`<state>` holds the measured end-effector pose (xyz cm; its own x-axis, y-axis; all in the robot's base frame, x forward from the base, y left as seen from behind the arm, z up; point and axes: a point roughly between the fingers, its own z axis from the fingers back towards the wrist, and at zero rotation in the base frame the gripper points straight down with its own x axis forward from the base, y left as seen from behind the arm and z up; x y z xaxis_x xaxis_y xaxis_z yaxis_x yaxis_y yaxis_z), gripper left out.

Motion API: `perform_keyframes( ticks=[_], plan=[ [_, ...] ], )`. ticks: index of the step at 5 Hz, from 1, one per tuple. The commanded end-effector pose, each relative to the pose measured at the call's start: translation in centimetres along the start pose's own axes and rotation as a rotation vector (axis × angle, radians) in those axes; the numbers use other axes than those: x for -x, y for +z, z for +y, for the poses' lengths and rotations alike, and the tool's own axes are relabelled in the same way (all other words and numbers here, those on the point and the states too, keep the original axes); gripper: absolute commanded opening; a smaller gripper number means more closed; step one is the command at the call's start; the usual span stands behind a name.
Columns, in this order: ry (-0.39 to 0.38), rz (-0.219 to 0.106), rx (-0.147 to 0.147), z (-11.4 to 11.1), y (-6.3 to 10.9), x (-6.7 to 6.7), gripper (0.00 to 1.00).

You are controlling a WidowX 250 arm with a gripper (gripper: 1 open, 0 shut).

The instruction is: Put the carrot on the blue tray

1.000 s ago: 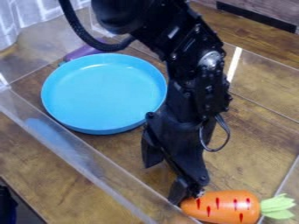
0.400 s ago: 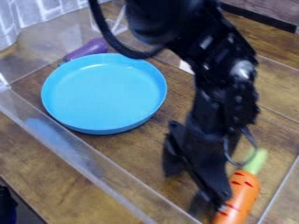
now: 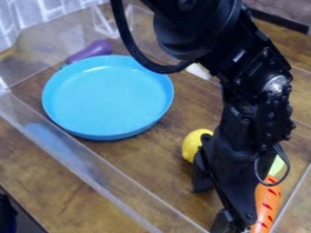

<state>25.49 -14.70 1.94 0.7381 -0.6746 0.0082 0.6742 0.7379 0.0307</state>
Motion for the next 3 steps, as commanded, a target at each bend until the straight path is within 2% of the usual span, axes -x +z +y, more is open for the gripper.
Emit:
perform_keyframes(
  ticks=[1, 2, 3],
  plan=[
    [0.005, -0.025, 0.002, 0.14, 0.74, -0.76, 0.0],
    [0.027, -0.021, 0.013, 0.5, 0.67, -1.03, 0.0],
    [0.07, -0.014, 0.024, -0.09, 0.7, -0.9, 0.0]
  ],
)
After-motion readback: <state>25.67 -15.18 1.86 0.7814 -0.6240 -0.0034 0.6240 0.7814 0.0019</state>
